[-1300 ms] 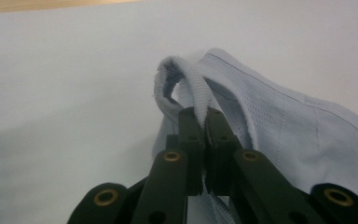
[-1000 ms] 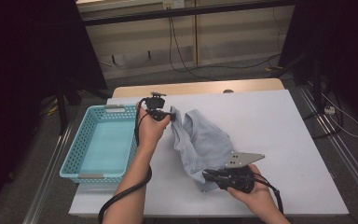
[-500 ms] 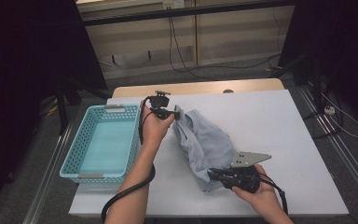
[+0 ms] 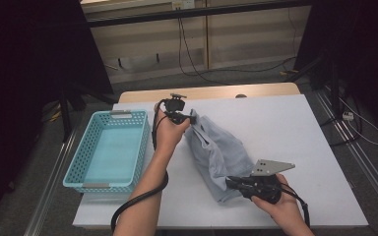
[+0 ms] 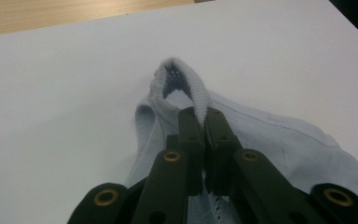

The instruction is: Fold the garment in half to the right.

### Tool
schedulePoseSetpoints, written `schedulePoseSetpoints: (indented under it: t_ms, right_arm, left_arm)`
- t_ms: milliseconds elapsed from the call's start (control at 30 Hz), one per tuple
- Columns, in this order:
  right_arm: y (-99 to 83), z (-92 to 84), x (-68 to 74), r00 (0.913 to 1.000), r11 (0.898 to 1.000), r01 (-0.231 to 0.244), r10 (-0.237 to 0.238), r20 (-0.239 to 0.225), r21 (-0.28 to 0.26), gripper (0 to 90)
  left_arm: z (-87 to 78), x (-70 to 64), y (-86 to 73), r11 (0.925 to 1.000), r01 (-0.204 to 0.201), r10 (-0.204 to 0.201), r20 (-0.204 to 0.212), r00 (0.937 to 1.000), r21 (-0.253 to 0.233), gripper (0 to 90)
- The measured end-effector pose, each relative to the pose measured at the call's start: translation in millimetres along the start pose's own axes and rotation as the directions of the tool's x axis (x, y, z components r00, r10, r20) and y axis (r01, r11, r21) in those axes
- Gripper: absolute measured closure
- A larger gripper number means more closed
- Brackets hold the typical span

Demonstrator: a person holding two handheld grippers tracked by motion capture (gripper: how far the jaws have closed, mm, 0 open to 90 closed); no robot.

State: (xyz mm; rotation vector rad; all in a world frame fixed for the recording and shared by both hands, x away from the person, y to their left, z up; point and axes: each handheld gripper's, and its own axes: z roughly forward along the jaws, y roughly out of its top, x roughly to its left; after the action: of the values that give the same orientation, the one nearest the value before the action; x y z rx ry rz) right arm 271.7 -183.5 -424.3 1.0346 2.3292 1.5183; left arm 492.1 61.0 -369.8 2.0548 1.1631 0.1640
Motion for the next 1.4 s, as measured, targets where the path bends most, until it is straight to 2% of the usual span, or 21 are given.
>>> schedulePoseSetpoints:
  t_ms: [367, 433, 567, 700, 833, 933, 1000, 1133, 1200, 1400]
  right_arm:
    - [-7.3, -12.3, -6.4, 0.9983, 1.000, -0.025, 0.026, 0.052, -0.005, 83.9]
    - [-9.6, -15.1, -8.4, 0.9974, 0.999, -0.033, 0.033, 0.063, -0.003, 83.9]
    - [-13.8, -18.8, -11.3, 0.9948, 0.999, -0.042, 0.041, 0.093, 0.008, 83.8]
    - [-16.2, -22.0, -12.8, 0.9909, 0.999, -0.036, 0.033, 0.130, 0.023, 83.8]
    - [-21.2, -22.6, -17.3, 0.9860, 0.997, -0.073, 0.067, 0.153, 0.038, 83.4]
    - [-24.1, -22.2, -20.4, 0.9838, 0.993, -0.108, 0.101, 0.148, 0.039, 82.7]
    - [-24.9, -22.4, -21.3, 0.9833, 0.993, -0.110, 0.103, 0.150, 0.041, 81.1]
    - [-25.4, -23.6, -21.9, 0.9798, 0.993, -0.106, 0.096, 0.175, 0.048, 71.7]
    - [-24.4, -24.9, -21.9, 0.9724, 0.993, -0.111, 0.101, 0.210, 0.035, 57.6]
    - [-18.8, -24.7, -19.1, 0.9667, 0.995, -0.094, 0.087, 0.241, 0.018, 32.0]
  left_arm:
    - [14.7, -12.6, 4.8, 0.9993, -0.031, 0.032, 0.029, 0.9991, -0.019, 85.1]
    - [16.3, -13.8, 5.6, 0.9990, -0.038, 0.039, 0.031, 0.9988, -0.024, 82.5]
    - [18.4, -13.8, 5.2, 0.9962, -0.078, 0.080, 0.030, 0.9964, -0.037, 75.0]
    - [18.6, -10.9, 2.6, 0.9957, -0.078, 0.080, 0.032, 0.9963, -0.050, 69.3]
    - [15.2, -8.0, -0.5, 0.9943, -0.089, 0.090, 0.022, 0.9957, -0.060, 61.2]
    - [12.3, -5.9, -3.6, 0.9918, -0.111, 0.112, 0.004, 0.9937, -0.062, 55.8]
    - [10.1, -3.5, -6.2, 0.9913, -0.113, 0.113, -0.002, 0.9936, -0.068, 52.2]
    - [6.5, -0.4, -11.7, 0.9911, -0.104, 0.103, -0.011, 0.9946, -0.083, 45.7]
    - [5.8, 0.5, -15.6, 0.9912, -0.105, 0.104, -0.024, 0.9943, -0.080, 40.7]
    - [4.0, 0.1, -22.0, 0.9909, -0.106, 0.103, -0.029, 0.9942, -0.084, 33.8]
